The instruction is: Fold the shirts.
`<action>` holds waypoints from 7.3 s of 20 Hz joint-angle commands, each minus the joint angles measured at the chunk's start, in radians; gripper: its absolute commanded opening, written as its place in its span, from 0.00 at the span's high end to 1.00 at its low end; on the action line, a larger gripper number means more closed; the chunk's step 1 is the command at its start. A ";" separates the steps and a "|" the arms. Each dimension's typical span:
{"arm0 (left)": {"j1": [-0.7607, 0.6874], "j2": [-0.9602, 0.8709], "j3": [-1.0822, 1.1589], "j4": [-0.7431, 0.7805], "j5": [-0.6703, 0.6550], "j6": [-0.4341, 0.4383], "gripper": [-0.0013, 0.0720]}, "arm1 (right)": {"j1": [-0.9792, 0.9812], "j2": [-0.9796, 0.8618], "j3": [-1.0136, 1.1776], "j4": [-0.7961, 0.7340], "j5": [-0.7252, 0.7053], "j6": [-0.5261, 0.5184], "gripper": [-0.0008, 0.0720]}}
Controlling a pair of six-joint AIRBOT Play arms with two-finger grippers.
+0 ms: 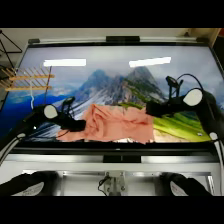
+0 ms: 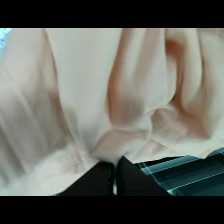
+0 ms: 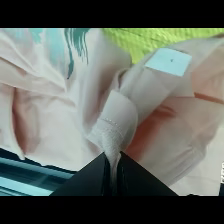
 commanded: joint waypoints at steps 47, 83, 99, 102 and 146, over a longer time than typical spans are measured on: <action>0.180 -0.357 0.613 0.518 -0.420 -0.019 0.04 | -0.010 -0.402 0.407 -0.666 0.072 0.152 0.14; 0.410 -0.144 0.034 -0.039 -0.175 0.271 0.94 | -0.322 -0.285 -0.201 0.059 -0.188 -0.299 0.14; 0.411 0.350 0.958 -0.038 -0.002 0.260 0.95 | -0.324 0.309 0.597 -0.045 -0.226 -0.457 0.89; 0.411 0.445 1.139 -0.038 0.063 0.167 0.95 | -0.324 0.439 0.766 -0.086 -0.264 -0.430 0.89; 0.410 -0.513 0.685 0.028 0.146 0.146 0.94 | -0.137 -0.525 0.389 -0.134 -0.512 -0.028 0.89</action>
